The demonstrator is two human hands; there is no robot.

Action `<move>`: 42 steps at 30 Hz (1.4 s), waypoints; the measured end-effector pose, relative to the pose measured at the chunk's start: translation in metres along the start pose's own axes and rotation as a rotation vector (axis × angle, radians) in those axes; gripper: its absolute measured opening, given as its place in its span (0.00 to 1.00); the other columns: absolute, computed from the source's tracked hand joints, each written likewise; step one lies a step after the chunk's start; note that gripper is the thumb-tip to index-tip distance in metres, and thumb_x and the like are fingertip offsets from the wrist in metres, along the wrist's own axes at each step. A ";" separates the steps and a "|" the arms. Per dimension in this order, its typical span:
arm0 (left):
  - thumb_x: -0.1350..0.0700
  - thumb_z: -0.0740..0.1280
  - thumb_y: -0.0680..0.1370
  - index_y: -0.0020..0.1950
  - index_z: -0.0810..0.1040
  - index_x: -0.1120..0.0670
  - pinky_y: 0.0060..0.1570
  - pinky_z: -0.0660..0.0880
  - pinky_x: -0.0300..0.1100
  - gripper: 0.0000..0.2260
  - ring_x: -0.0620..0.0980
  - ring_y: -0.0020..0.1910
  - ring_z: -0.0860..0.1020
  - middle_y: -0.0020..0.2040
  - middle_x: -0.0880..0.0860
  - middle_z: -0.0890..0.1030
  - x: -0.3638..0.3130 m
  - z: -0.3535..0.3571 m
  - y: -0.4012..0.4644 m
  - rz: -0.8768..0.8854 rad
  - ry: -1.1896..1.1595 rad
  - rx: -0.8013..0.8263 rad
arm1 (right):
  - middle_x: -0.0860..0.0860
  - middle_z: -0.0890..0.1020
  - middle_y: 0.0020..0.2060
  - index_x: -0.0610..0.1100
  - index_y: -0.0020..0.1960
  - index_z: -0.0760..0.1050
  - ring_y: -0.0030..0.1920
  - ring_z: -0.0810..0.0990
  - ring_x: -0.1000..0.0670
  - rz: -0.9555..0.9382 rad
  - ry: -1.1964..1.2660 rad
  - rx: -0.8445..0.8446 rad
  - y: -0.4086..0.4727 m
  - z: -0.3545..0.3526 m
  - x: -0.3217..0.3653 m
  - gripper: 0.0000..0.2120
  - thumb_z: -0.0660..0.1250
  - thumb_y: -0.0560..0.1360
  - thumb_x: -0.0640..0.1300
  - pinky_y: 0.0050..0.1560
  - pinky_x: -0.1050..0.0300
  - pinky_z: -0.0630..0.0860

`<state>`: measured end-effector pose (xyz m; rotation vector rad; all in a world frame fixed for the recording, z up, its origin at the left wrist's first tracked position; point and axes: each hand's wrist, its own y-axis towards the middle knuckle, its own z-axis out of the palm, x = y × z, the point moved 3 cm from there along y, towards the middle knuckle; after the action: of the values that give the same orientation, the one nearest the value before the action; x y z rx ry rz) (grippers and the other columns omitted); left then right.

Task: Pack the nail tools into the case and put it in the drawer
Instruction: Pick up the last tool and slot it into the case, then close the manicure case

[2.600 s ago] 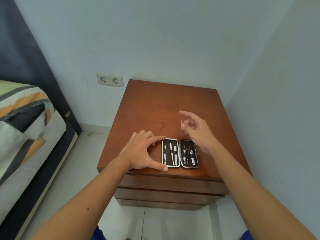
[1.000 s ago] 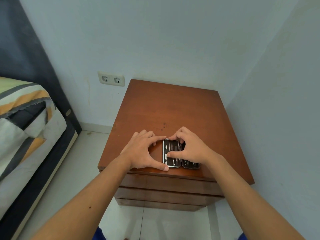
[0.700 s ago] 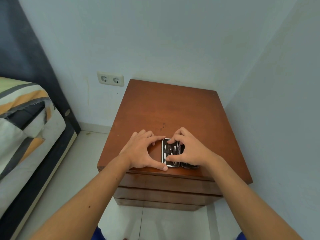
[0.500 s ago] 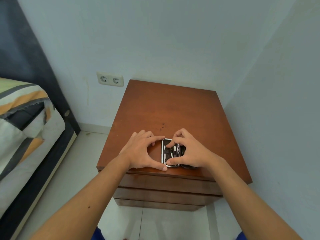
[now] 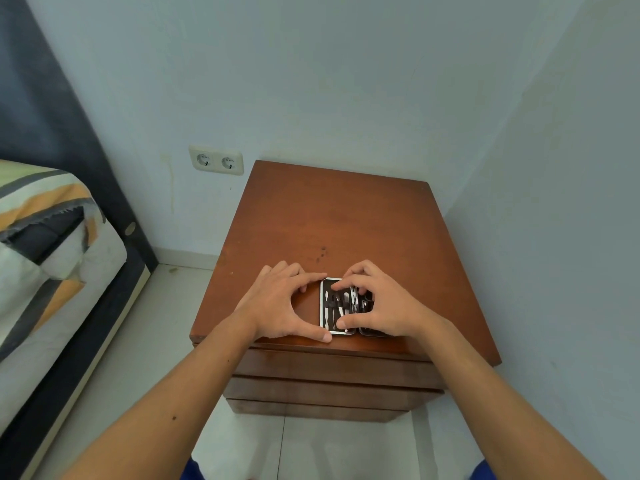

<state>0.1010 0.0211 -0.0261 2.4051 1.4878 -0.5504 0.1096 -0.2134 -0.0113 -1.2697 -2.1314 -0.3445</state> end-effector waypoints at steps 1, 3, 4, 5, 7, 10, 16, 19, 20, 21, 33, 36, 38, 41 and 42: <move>0.15 0.68 0.58 0.79 0.68 0.36 0.54 0.64 0.43 0.52 0.41 0.51 0.67 0.50 0.37 0.70 0.000 0.000 0.000 0.001 -0.001 0.000 | 0.62 0.70 0.63 0.60 0.66 0.79 0.64 0.73 0.59 -0.003 -0.002 -0.005 0.000 0.001 -0.001 0.31 0.81 0.66 0.63 0.64 0.61 0.71; 0.15 0.68 0.58 0.79 0.68 0.36 0.53 0.63 0.43 0.52 0.41 0.51 0.67 0.50 0.37 0.70 -0.001 0.000 -0.001 0.004 -0.003 -0.002 | 0.62 0.70 0.63 0.60 0.66 0.79 0.65 0.73 0.58 -0.002 0.003 -0.015 0.000 0.003 -0.001 0.31 0.81 0.65 0.64 0.64 0.60 0.71; 0.15 0.68 0.58 0.79 0.68 0.36 0.53 0.63 0.42 0.52 0.41 0.51 0.67 0.50 0.37 0.70 0.000 0.001 -0.001 0.004 -0.003 -0.003 | 0.61 0.70 0.63 0.60 0.66 0.79 0.64 0.73 0.58 -0.001 0.005 -0.020 0.000 0.004 0.000 0.31 0.81 0.65 0.64 0.63 0.61 0.71; 0.15 0.68 0.58 0.79 0.68 0.36 0.53 0.63 0.42 0.53 0.41 0.51 0.67 0.50 0.37 0.70 0.000 0.001 -0.001 0.004 -0.002 -0.005 | 0.61 0.70 0.63 0.59 0.67 0.79 0.65 0.72 0.58 0.001 0.004 -0.024 0.000 0.004 0.000 0.31 0.81 0.66 0.64 0.63 0.61 0.71; 0.15 0.68 0.58 0.79 0.69 0.37 0.54 0.64 0.42 0.53 0.41 0.51 0.67 0.50 0.37 0.70 0.000 0.001 -0.001 0.006 0.002 -0.011 | 0.61 0.70 0.63 0.59 0.67 0.79 0.65 0.72 0.59 0.006 0.003 -0.032 -0.001 0.004 0.000 0.32 0.81 0.66 0.64 0.63 0.61 0.71; 0.15 0.68 0.58 0.79 0.69 0.37 0.53 0.63 0.42 0.53 0.41 0.51 0.67 0.50 0.37 0.70 0.000 0.000 -0.001 0.011 0.006 -0.009 | 0.61 0.71 0.63 0.59 0.66 0.80 0.62 0.73 0.62 0.010 0.023 -0.042 -0.002 0.005 0.001 0.31 0.81 0.66 0.63 0.61 0.63 0.71; 0.15 0.67 0.58 0.80 0.67 0.37 0.54 0.64 0.42 0.53 0.41 0.52 0.67 0.52 0.36 0.70 0.001 0.000 -0.001 0.004 -0.012 0.010 | 0.62 0.77 0.59 0.60 0.62 0.82 0.50 0.76 0.59 0.068 0.088 -0.230 -0.021 -0.017 -0.005 0.22 0.81 0.70 0.58 0.47 0.71 0.71; 0.15 0.68 0.58 0.80 0.67 0.37 0.55 0.65 0.42 0.53 0.41 0.53 0.68 0.53 0.36 0.71 0.004 0.002 -0.002 0.004 -0.037 0.015 | 0.60 0.79 0.54 0.56 0.62 0.83 0.47 0.77 0.58 0.147 0.079 -0.321 -0.038 -0.028 -0.023 0.18 0.79 0.73 0.53 0.47 0.69 0.70; 0.15 0.68 0.58 0.80 0.67 0.37 0.56 0.65 0.42 0.53 0.40 0.53 0.68 0.53 0.36 0.71 0.005 0.002 -0.002 0.005 -0.042 0.013 | 0.59 0.78 0.53 0.55 0.62 0.83 0.48 0.77 0.58 0.194 0.053 -0.341 -0.043 -0.030 -0.030 0.17 0.78 0.74 0.52 0.48 0.67 0.70; 0.15 0.67 0.58 0.80 0.67 0.37 0.56 0.65 0.42 0.53 0.40 0.53 0.68 0.53 0.35 0.71 0.005 0.002 -0.001 0.004 -0.044 0.013 | 0.58 0.78 0.53 0.54 0.63 0.82 0.49 0.77 0.57 0.240 0.023 -0.352 -0.047 -0.031 -0.036 0.17 0.77 0.75 0.53 0.49 0.65 0.70; 0.13 0.65 0.58 0.80 0.66 0.36 0.57 0.65 0.42 0.54 0.40 0.55 0.67 0.54 0.32 0.69 0.004 0.005 -0.001 -0.001 -0.036 0.026 | 0.57 0.74 0.54 0.59 0.75 0.73 0.56 0.72 0.54 0.232 -0.001 -0.257 -0.057 -0.016 -0.044 0.25 0.72 0.80 0.49 0.59 0.61 0.69; 0.15 0.66 0.61 0.78 0.68 0.35 0.60 0.67 0.43 0.49 0.40 0.55 0.69 0.54 0.34 0.71 0.007 0.005 -0.001 -0.006 -0.074 -0.002 | 0.57 0.73 0.54 0.56 0.73 0.75 0.56 0.72 0.55 0.248 -0.002 -0.227 -0.058 -0.019 -0.043 0.23 0.73 0.80 0.49 0.59 0.61 0.69; 0.19 0.67 0.66 0.74 0.74 0.33 0.60 0.67 0.43 0.39 0.39 0.54 0.70 0.52 0.36 0.73 0.009 0.005 -0.001 0.004 -0.115 -0.050 | 0.57 0.74 0.54 0.57 0.69 0.76 0.53 0.72 0.57 0.241 0.006 -0.233 -0.065 -0.021 -0.040 0.21 0.75 0.78 0.51 0.55 0.63 0.69; 0.30 0.69 0.75 0.70 0.78 0.33 0.58 0.66 0.43 0.24 0.40 0.54 0.72 0.50 0.37 0.76 0.013 0.006 0.002 0.024 -0.161 -0.119 | 0.59 0.76 0.53 0.56 0.61 0.77 0.53 0.73 0.59 0.247 0.000 -0.251 -0.080 -0.018 -0.040 0.20 0.78 0.73 0.56 0.52 0.66 0.68; 0.33 0.70 0.77 0.69 0.79 0.33 0.59 0.66 0.42 0.21 0.40 0.54 0.72 0.50 0.37 0.77 0.015 0.007 0.003 0.025 -0.171 -0.130 | 0.60 0.76 0.52 0.57 0.58 0.77 0.53 0.73 0.60 0.249 -0.011 -0.271 -0.084 -0.015 -0.040 0.19 0.79 0.72 0.58 0.51 0.66 0.68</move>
<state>0.1082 0.0287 -0.0388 2.2153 1.3756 -0.6169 0.0564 -0.2908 -0.0171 -1.6741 -1.9529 -0.5323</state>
